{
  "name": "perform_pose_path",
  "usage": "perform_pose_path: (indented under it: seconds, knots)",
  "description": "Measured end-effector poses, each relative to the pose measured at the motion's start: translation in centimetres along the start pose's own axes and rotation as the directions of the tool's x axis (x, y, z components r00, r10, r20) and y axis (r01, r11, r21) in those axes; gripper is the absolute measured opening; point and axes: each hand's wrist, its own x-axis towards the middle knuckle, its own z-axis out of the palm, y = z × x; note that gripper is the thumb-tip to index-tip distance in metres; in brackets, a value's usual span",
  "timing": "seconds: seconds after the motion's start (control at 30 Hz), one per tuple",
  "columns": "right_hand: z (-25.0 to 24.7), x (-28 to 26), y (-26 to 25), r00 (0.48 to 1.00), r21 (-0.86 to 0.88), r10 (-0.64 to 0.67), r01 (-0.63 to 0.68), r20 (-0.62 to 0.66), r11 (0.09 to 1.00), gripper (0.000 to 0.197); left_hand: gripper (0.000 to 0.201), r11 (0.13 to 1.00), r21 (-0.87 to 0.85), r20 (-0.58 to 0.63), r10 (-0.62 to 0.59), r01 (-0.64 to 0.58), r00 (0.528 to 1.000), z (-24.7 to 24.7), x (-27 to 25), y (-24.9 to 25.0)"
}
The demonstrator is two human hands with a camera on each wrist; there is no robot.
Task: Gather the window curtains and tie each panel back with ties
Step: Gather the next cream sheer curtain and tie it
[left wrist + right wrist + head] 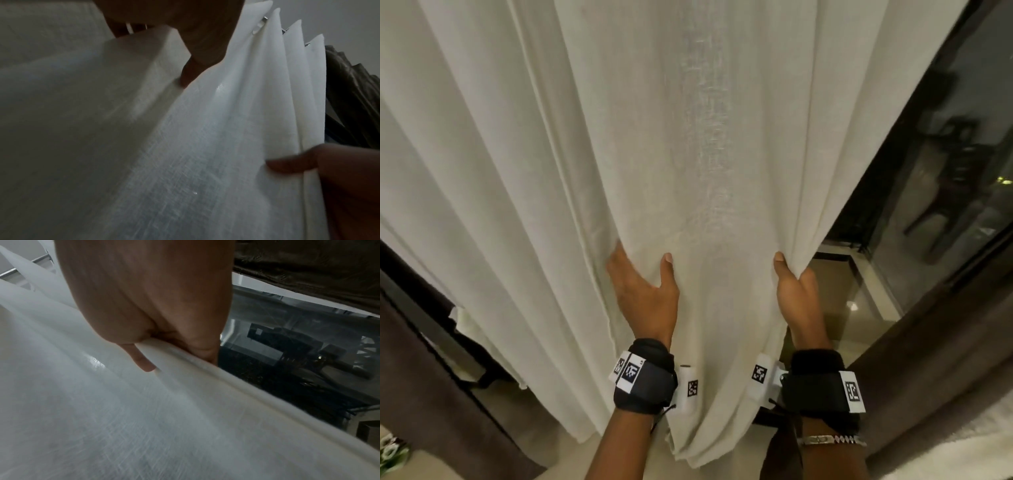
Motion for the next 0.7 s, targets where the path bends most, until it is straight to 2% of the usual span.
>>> perform_pose_path:
  seconds: [0.03,0.1,0.17,0.2,0.23,0.3,0.37,0.4,0.43,0.53,0.57,0.6,0.7]
  knots:
    - [0.3,-0.2,-0.1,0.999,-0.007,-0.001,0.001,0.038,1.0,0.068,0.059,0.999,0.036,0.153,-0.009,0.003,0.988,0.3,-0.1,-0.7]
    - [0.8,-0.7,-0.7,0.985,0.005,-0.022,0.021,0.169,1.0,0.069,0.044,0.989,0.099,0.402,0.059,-0.107,0.914,1.0,-0.7,-1.8]
    - [1.3,-1.3,-1.4,0.955,-0.007,-0.046,0.05,0.295,0.999,0.062,0.048,0.962,0.075,0.567,0.176,-0.264,0.804,1.7,-1.8,-2.1]
    - [1.7,-1.6,-1.7,0.941,-0.029,-0.072,0.086,0.331,0.996,0.05,0.053,0.948,0.041,0.641,0.217,-0.315,0.736,2.1,-2.4,-1.9]
    - [2.1,-1.7,-1.9,0.937,-0.046,-0.097,0.119,0.336,0.992,0.038,0.057,0.942,-0.001,0.706,0.239,-0.337,0.667,2.6,-3.0,-1.6]
    - [2.7,-1.7,-1.8,0.956,-0.032,-0.107,0.121,0.272,0.992,0.03,0.066,0.947,-0.078,0.801,0.246,-0.313,0.546,3.1,-3.7,-1.0]
    - [2.5,-1.2,-1.7,0.98,0.009,-0.095,0.095,0.173,0.995,0.021,0.07,0.952,-0.139,0.832,0.262,-0.274,0.489,3.3,-3.7,-0.8]
    - [2.0,-0.8,-1.6,0.987,0.049,-0.081,0.074,0.139,0.996,0.014,0.068,0.955,-0.151,0.827,0.263,-0.255,0.497,3.2,-3.4,-0.6]
    - [1.3,-0.2,-1.6,0.991,0.092,-0.06,0.049,0.118,0.995,0.009,0.064,0.961,-0.163,0.803,0.26,-0.221,0.537,3.0,-3.1,-0.7]
    - [-0.9,0.3,-2.1,0.991,0.128,-0.074,0.06,0.108,0.99,0.017,0.056,0.983,-0.168,0.644,0.168,-0.076,0.746,2.7,-1.9,-1.5]
    - [-1.6,0.5,-2.1,0.989,0.126,-0.077,0.06,0.128,0.99,0.024,0.061,0.988,-0.153,0.625,0.11,-0.017,0.773,2.5,-1.6,-1.8]
    - [-2.0,0.5,-2.1,0.987,0.106,-0.065,0.05,0.145,0.993,0.029,0.067,0.989,-0.137,0.644,0.049,0.052,0.763,2.4,-1.5,-1.9]
    - [-2.4,0.8,-1.0,0.974,-0.005,-0.005,0.006,0.226,1.0,0.027,0.089,0.971,-0.136,0.749,-0.028,0.195,0.662,2.0,-1.9,-1.7]
